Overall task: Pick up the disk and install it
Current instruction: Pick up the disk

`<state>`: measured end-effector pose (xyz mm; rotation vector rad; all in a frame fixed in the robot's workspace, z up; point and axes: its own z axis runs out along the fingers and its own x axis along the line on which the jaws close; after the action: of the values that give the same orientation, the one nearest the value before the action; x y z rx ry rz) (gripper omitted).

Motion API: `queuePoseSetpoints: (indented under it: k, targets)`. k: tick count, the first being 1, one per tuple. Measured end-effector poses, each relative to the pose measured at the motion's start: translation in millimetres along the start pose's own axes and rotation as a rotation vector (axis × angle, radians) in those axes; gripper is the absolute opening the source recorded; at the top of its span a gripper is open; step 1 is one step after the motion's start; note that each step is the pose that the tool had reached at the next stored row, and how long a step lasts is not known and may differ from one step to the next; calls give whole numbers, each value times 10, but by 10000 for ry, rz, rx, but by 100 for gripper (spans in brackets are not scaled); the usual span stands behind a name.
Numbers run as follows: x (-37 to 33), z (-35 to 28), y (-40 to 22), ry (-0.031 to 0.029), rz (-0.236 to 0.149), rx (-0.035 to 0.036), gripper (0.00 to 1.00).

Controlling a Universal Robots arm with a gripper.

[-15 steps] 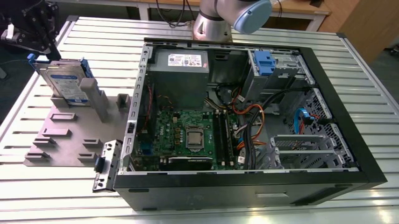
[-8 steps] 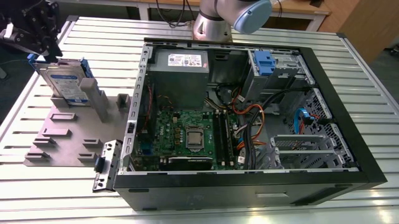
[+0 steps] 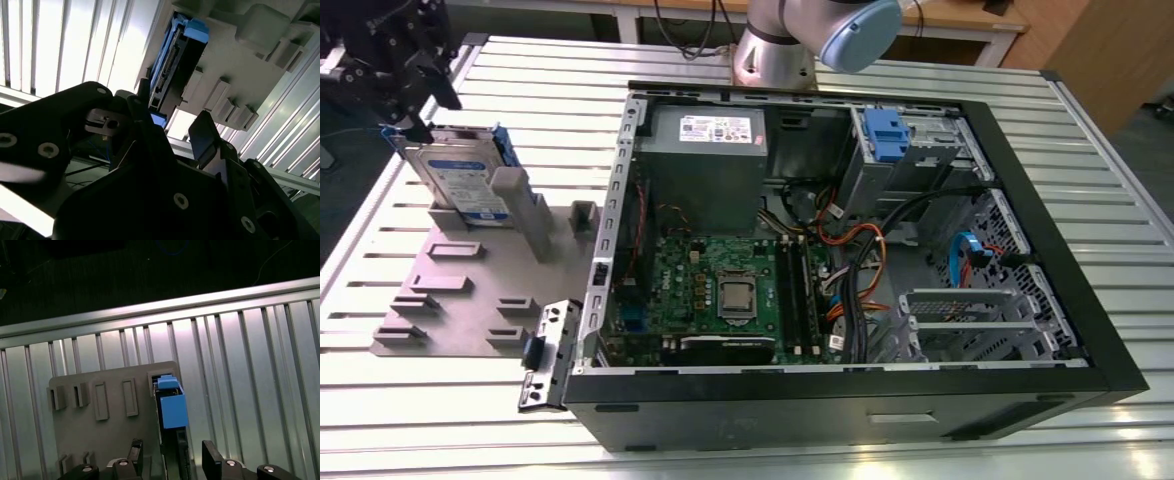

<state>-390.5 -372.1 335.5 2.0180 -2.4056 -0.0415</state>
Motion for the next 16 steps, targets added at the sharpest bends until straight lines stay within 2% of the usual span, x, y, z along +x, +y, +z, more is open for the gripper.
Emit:
queuePoseSetpoints:
  k: [1,2,4,16]
  targets:
    - [0,0,0,0,0,0,53]
    - [0,0,0,0,0,0,59]
    - [0,11,-1,-3,0,4,59]
    - [3,217,-5,1,-129,7,59]
